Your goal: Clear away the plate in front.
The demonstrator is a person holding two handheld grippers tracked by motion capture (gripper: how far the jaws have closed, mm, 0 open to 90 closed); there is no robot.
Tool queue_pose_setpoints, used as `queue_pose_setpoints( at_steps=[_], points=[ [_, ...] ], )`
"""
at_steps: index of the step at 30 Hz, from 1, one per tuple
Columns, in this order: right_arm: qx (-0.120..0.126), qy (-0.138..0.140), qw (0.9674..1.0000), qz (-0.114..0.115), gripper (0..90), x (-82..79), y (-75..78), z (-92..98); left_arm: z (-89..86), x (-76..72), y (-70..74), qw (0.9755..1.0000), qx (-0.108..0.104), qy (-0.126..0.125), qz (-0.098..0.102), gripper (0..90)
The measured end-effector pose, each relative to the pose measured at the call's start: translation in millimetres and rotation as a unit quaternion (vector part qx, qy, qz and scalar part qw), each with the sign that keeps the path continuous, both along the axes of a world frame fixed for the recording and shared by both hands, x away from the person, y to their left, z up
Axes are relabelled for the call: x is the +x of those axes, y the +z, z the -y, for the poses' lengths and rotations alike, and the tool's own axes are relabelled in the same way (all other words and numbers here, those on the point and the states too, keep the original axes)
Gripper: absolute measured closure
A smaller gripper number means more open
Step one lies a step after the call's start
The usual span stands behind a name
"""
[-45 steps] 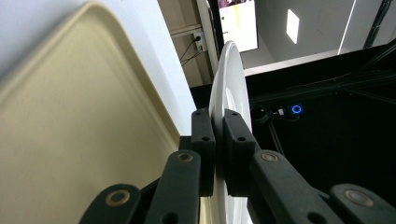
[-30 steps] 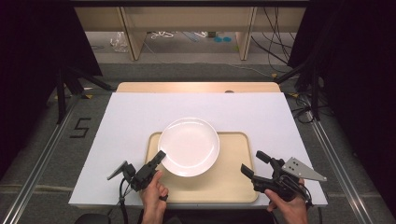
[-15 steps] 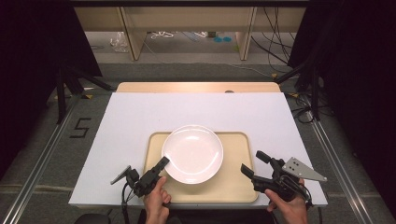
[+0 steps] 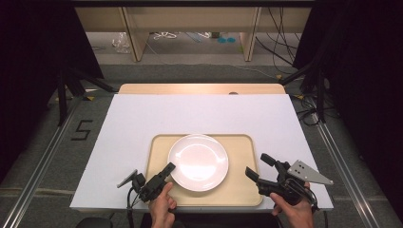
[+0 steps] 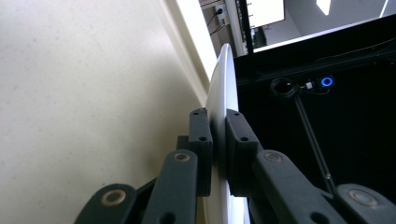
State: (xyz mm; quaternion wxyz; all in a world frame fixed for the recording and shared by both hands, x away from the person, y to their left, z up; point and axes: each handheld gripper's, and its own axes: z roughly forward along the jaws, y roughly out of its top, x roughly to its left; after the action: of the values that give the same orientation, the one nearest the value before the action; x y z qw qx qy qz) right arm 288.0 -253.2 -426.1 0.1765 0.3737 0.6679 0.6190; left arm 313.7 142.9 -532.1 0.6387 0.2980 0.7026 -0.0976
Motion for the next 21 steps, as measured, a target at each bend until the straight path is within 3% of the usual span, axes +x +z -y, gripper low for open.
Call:
queue_pose_setpoints(
  at_steps=[1,6,8,10,13,15,18,21],
  points=[
    [0.002,0.001,1.0,0.001,21.7,0.0,-0.2,-0.3,1.3,0.2,1.2,0.9999,0.014,0.001,-0.007,81.7],
    [0.004,0.001,1.0,0.002,21.7,0.0,-0.3,-0.3,1.9,-2.3,0.7,0.9996,0.023,0.007,-0.016,82.6],
    [0.0,0.001,1.0,0.0,21.7,-0.2,0.0,-0.1,3.5,-3.5,2.3,0.9991,0.038,0.01,-0.014,83.0],
    [0.001,0.001,1.0,0.003,21.6,0.2,-0.3,-0.3,4.8,-5.3,2.9,0.9989,0.037,0.017,-0.02,81.2],
    [0.002,0.001,1.0,0.001,21.7,0.0,-0.3,-0.4,4.7,-9.1,3.4,0.9979,0.054,0.029,-0.02,79.5],
    [0.003,0.001,1.0,0.002,21.7,0.1,-0.3,-0.4,3.3,-11.2,7.3,0.9964,0.065,0.046,-0.03,57.7],
    [0.006,0.001,0.9999,0.009,21.6,0.9,-0.8,-0.7,0.9,-15.0,13.3,0.9936,0.09,0.064,-0.022,50.8],
    [-0.001,0.002,1.0,0.001,21.6,0.0,0.0,-0.1,-2.4,-13.6,15.5,0.9944,0.082,0.062,-0.024,43.8]
  ],
)
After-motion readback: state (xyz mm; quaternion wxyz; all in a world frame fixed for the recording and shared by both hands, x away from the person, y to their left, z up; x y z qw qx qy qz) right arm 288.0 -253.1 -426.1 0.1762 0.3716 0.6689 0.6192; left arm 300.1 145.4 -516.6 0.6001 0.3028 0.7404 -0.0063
